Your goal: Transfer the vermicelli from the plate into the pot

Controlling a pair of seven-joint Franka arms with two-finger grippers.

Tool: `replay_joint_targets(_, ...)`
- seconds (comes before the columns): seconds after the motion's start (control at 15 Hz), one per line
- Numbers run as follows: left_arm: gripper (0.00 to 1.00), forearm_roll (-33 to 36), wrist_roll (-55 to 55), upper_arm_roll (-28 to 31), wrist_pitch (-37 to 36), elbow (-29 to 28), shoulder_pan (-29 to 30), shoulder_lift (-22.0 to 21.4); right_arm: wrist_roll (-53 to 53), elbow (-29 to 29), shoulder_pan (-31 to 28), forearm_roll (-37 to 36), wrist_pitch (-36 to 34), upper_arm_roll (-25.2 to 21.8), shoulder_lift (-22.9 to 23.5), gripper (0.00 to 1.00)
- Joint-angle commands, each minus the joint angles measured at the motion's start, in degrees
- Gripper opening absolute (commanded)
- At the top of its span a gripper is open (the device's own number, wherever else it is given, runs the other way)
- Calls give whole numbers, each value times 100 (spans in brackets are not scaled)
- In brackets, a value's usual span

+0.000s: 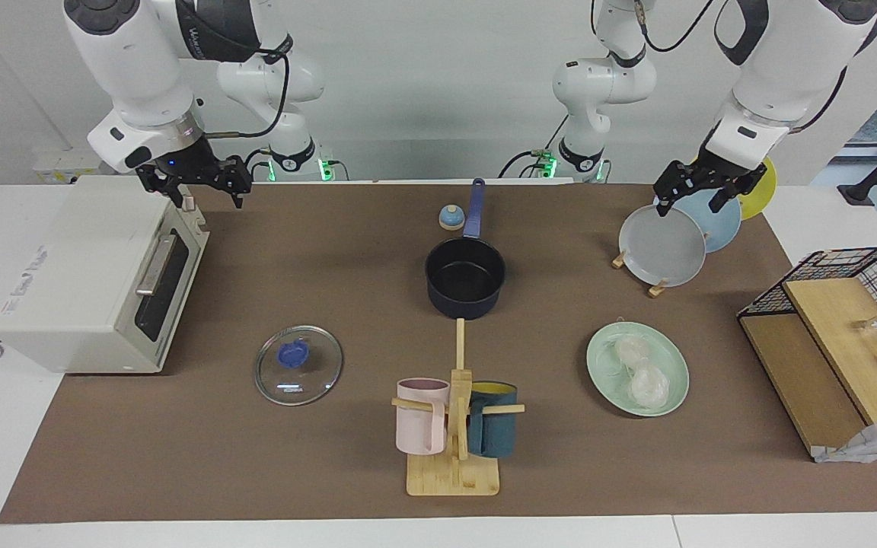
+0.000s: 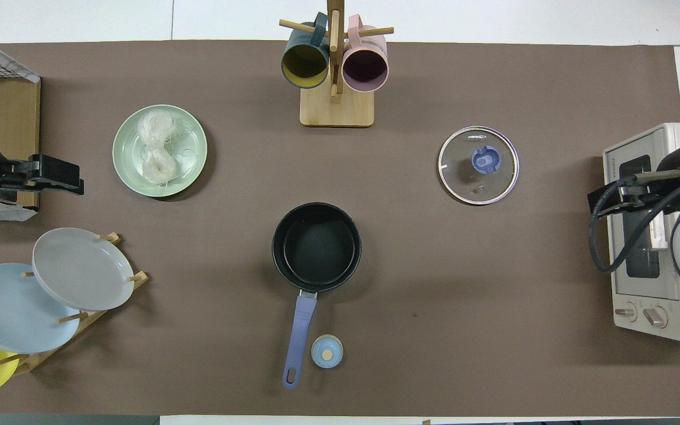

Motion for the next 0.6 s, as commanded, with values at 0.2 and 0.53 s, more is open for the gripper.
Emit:
replay_joint_targets(0.2, 100, -66, -77, 56, 153, 80, -51, 41, -129, 11, 2, 115, -17, -14, -50, 100)
replay_joint_targets(0.53, 100, -58, -86, 48, 513, 124, -77, 557, -112, 19, -7, 124, 167, 12, -24, 100)
